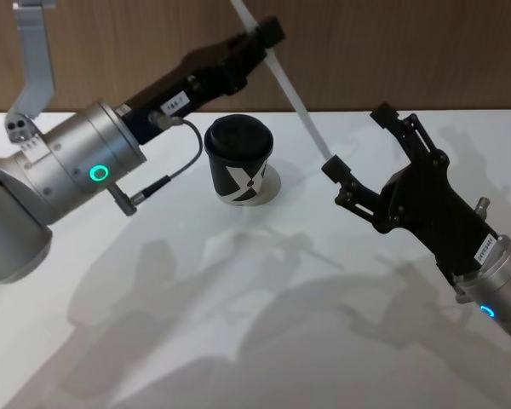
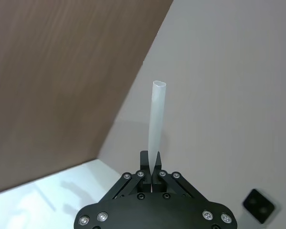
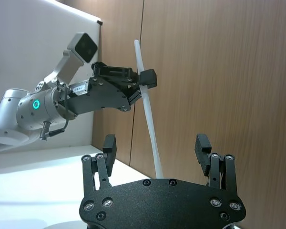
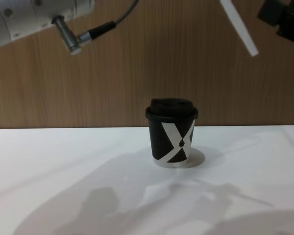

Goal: Pick up the straw with one hand, pass it to the other hand, and insert it into the cup.

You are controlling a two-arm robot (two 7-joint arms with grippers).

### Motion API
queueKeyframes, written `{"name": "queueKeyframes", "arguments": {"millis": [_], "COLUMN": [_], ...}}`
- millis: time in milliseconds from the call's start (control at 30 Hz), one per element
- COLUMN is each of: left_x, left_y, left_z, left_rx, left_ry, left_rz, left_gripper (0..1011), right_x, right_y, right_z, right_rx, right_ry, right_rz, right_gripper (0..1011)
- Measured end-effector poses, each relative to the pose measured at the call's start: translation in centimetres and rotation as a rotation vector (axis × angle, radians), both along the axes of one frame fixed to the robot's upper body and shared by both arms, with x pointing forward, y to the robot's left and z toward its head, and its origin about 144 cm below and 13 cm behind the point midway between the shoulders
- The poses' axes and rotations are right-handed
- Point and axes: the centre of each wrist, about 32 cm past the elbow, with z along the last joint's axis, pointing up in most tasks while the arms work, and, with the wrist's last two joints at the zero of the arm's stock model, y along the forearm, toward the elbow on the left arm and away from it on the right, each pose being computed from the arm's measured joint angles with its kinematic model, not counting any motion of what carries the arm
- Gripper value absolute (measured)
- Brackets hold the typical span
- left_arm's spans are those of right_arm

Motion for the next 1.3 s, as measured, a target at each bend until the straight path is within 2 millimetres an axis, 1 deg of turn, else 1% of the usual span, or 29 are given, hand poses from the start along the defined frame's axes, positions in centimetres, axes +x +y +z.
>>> {"name": "queueKeyframes", "arguments": {"millis": [300,633,967,1300], "left_x": [-0.1,0.0,0.5,1.4], "left_y": [1.0,1.5,1.2,0.5], "left_z": [1.3,2.2,1.9,1.1], "left_rx": [0.126,0.255,0.299,0.31], "left_ry": [-0.143,-0.266,-0.326,-0.331], "left_rz": [0.133,0.274,0.356,0.376], "left_gripper": [7,7,7,7], "right_x": [0.0,0.0,0.0,0.0], "right_y": [0.0,0.0,0.0,0.0], "right_z": [0.0,0.0,0.0,0.0], "right_rx": [0.0,0.0,0.0,0.0], "right_ry": [0.0,0.0,0.0,0.0], "right_rz": [0.0,0.0,0.0,0.0], "right_gripper": [1001,1001,1001,1001]}}
